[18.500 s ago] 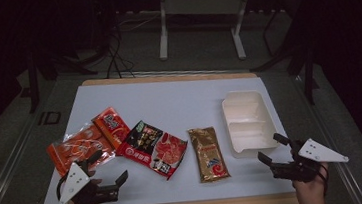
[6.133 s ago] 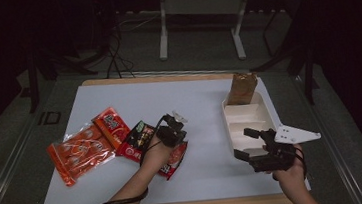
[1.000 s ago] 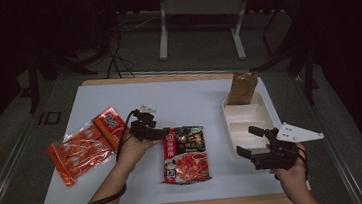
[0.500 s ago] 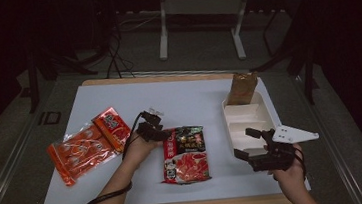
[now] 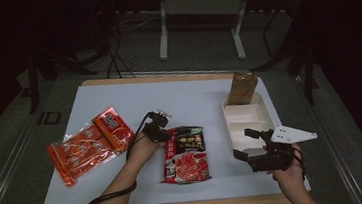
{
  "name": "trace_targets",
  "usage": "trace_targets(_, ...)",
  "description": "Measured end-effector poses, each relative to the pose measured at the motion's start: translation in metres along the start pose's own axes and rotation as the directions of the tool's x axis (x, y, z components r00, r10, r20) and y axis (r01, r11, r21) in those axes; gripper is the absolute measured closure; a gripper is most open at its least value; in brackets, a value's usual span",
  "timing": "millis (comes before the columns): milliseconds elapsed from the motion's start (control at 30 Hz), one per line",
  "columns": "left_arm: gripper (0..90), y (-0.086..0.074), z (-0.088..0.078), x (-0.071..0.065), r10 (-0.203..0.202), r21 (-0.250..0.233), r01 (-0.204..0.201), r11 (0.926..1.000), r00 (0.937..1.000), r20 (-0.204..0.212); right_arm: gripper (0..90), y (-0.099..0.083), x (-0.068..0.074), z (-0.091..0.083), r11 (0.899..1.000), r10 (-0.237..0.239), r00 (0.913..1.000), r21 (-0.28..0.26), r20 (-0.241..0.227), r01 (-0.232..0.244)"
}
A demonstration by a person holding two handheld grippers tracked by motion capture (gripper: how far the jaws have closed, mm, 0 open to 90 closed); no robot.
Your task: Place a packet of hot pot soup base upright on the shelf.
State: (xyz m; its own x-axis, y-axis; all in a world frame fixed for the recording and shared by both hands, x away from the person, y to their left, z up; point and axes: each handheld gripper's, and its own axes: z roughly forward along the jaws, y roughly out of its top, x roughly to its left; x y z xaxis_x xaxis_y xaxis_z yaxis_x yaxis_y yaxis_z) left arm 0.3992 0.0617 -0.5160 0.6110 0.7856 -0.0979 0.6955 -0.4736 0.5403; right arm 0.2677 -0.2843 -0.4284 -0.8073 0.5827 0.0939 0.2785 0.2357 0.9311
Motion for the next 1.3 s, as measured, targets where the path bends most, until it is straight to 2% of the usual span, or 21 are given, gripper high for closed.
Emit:
trace_targets(67,82.7,-0.001,-0.001,-0.001,0.003,-0.011,-0.003,0.9999,1.0000,-0.005,14.3,0.000,0.000,0.000,1.000,-0.004,1.0000,-0.003,0.001,0.004)
trace_targets(100,82.7,-0.001,-0.002,-0.004,0.018,-0.020,-0.018,0.9996,0.9994,-0.029,14.6,0.000,0.000,0.000,1.000,-0.013,0.9999,-0.009,0.000,0.013)
trace_targets(200,85.0,-0.001,-0.005,-0.008,0.034,-0.042,-0.036,0.9985,0.9984,-0.044,14.6,0.002,0.001,-0.001,1.000,-0.024,0.9997,-0.019,0.010,0.024)
trace_targets(333,86.6,0.000,-0.015,-0.009,0.054,-0.066,-0.056,0.9962,0.9980,-0.031,14.0,0.004,0.001,-0.004,0.998,-0.055,0.9959,-0.027,0.072,0.057)
trace_targets(433,87.3,-0.001,-0.028,-0.011,0.058,-0.105,-0.060,0.9927,0.9981,-0.022,14.2,0.005,0.001,-0.006,0.998,-0.054,0.9944,-0.033,0.091,0.057)
trace_targets(533,87.7,-0.002,-0.040,-0.014,0.064,-0.144,-0.066,0.9874,0.9978,-0.016,14.0,0.006,0.000,-0.007,0.999,-0.012,0.9968,-0.043,0.079,0.015)
trace_targets(600,87.9,-0.004,-0.048,-0.017,0.083,-0.175,-0.085,0.9810,0.9964,-0.015,12.9,0.006,-0.002,-0.007,1.000,0.012,0.9977,-0.025,0.067,-0.010)
trace_targets(700,88.1,-0.004,-0.052,-0.019,0.078,-0.187,-0.080,0.9792,0.9968,-0.014,11.9,0.006,-0.001,-0.006,1.000,0.013,0.9976,-0.022,0.068,-0.011)
trace_targets(733,88.1,-0.006,-0.064,-0.026,0.102,-0.244,-0.101,0.9646,0.9947,-0.009,10.9,0.007,0.001,-0.005,1.000,0.011,0.9989,-0.023,0.046,-0.010)
trace_targets(767,88.2,-0.007,-0.067,-0.028,0.119,-0.268,-0.117,0.9562,0.9929,-0.008,10.9,0.007,0.002,-0.004,1.000,0.004,0.9986,-0.023,0.052,-0.003)
trace_targets(867,88.2,-0.007,-0.074,-0.032,0.139,-0.304,-0.130,0.9437,0.9903,0.008,10.9,0.009,0.004,-0.003,1.000,-0.005,0.9995,-0.027,0.031,0.006)
trace_targets(900,88.3,-0.008,-0.076,-0.033,0.137,-0.311,-0.127,0.9420,0.9904,0.013,10.9,0.010,0.005,-0.003,1.000,-0.002,0.9999,-0.023,0.014,0.002)
trace_targets(1000,88.4,-0.009,-0.084,-0.037,0.144,-0.343,-0.124,0.9310,0.9891,0.032,14.4,0.011,0.007,-0.003,1.000,0.002,0.9997,-0.010,0.025,-0.002)
trace_targets(1033,88.4,-0.009,-0.087,-0.039,0.148,-0.359,-0.123,0.9253,0.9881,0.042,16.0,0.011,0.007,-0.003,1.000,0.004,0.9994,-0.012,0.035,-0.003)
trace_targets(1133,88.3,-0.010,-0.096,-0.049,0.169,-0.397,-0.136,0.9076,0.9844,0.049,22.7,0.012,0.008,-0.005,1.000,-0.010,0.9980,-0.010,0.062,0.010)
trace_targets(1200,88.4,-0.010,-0.102,-0.056,0.185,-0.419,-0.147,0.8958,0.9814,0.051,25.6,0.014,0.008,-0.006,1.000,-0.007,0.9985,-0.016,0.054,0.008)
trace_targets(1233,88.3,-0.010,-0.105,-0.060,0.190,-0.437,-0.148,0.8873,0.9804,0.054,28.9,0.014,0.009,-0.007,1.000,-0.011,0.9983,-0.017,0.057,0.012)
trace_targets(1267,88.4,-0.010,-0.108,-0.063,0.199,-0.443,-0.156,0.8828,0.9787,0.052,40.2,0.015,0.010,-0.007,1.000,-0.005,0.9990,-0.015,0.045,0.005)
trace_targets(1300,88.4,-0.011,-0.112,-0.067,0.215,-0.459,-0.167,0.8728,0.9752,0.053,44.1,0.015,0.011,-0.008,1.000,-0.007,0.9996,-0.016,0.029,0.007)
